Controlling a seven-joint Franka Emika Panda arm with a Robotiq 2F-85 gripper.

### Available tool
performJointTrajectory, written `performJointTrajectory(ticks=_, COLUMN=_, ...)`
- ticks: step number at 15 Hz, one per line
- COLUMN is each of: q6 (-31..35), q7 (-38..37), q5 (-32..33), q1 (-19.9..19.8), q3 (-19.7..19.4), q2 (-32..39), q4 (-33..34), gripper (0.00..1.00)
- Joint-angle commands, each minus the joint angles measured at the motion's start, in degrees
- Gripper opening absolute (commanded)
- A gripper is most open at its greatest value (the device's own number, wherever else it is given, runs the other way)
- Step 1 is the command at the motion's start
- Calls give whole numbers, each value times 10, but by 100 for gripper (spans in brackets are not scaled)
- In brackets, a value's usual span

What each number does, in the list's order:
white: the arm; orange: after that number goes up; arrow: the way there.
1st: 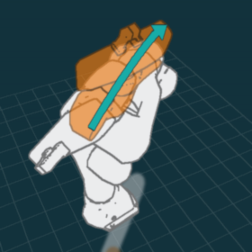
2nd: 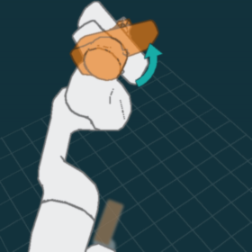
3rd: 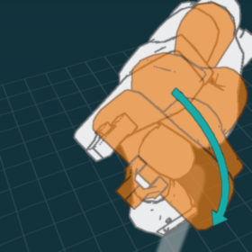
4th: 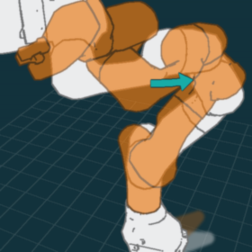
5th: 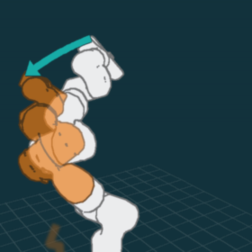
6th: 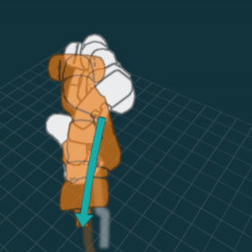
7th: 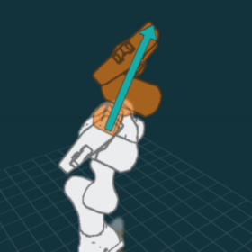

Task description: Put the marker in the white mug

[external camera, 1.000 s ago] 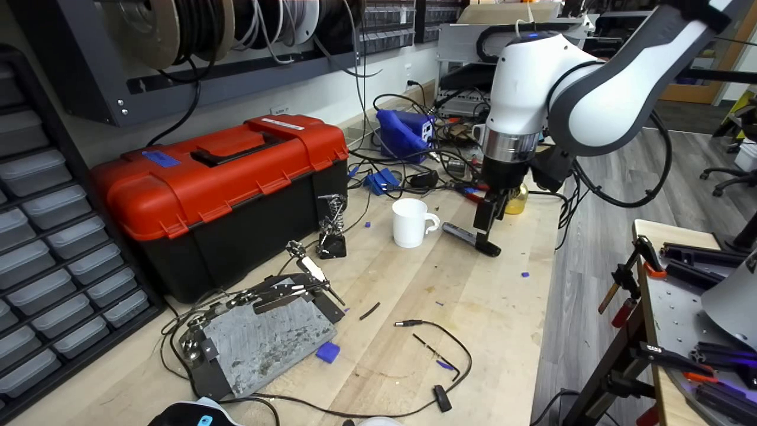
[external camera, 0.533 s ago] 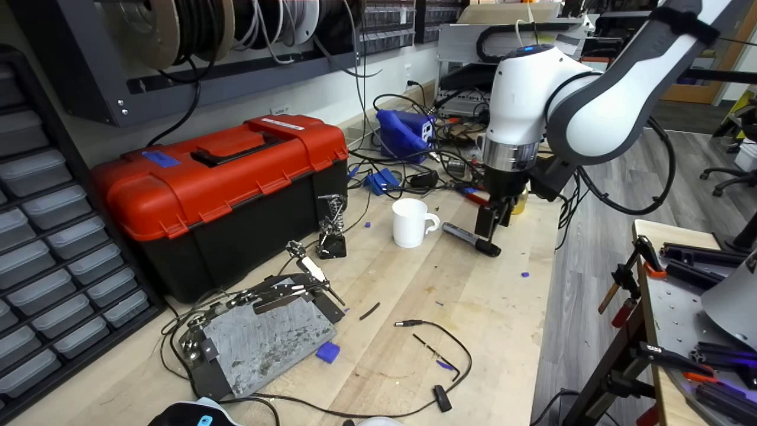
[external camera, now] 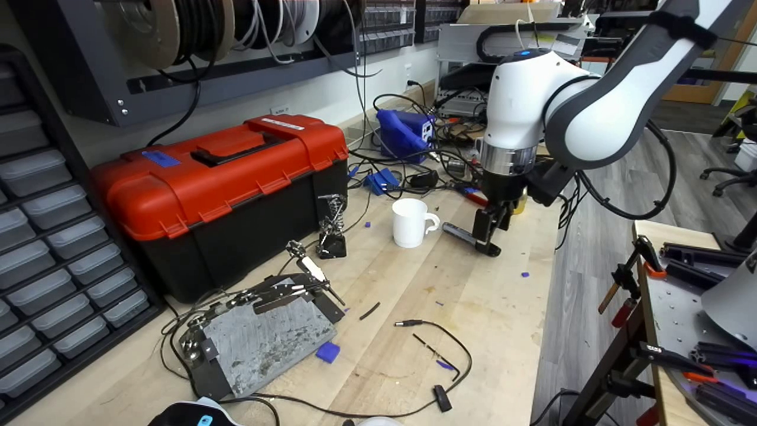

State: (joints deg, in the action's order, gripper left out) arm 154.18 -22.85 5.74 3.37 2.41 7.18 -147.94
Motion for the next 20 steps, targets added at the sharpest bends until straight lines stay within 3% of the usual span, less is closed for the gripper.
performJointTrajectory(ticks=1, q6=-7, q7=-20, q5=-5, q1=18, q3=-4, q2=11, q4=13, gripper=100)
performJointTrajectory(ticks=6, q6=-7, q7=-27, q5=-8, q1=28, q3=-6, q2=17, q4=8, gripper=99)
performJointTrajectory(ticks=7, q6=-6, q7=-28, q5=-5, q1=30, q3=-7, q2=16, q4=8, gripper=74)
performJointTrajectory(ticks=9, q6=-8, q7=-32, q5=1, q1=34, q3=-9, q2=12, q4=10, gripper=73)
performJointTrajectory(ticks=20, q6=-5, q7=-26, q5=-8, q1=31, q3=-8, q2=1, q4=6, gripper=3)
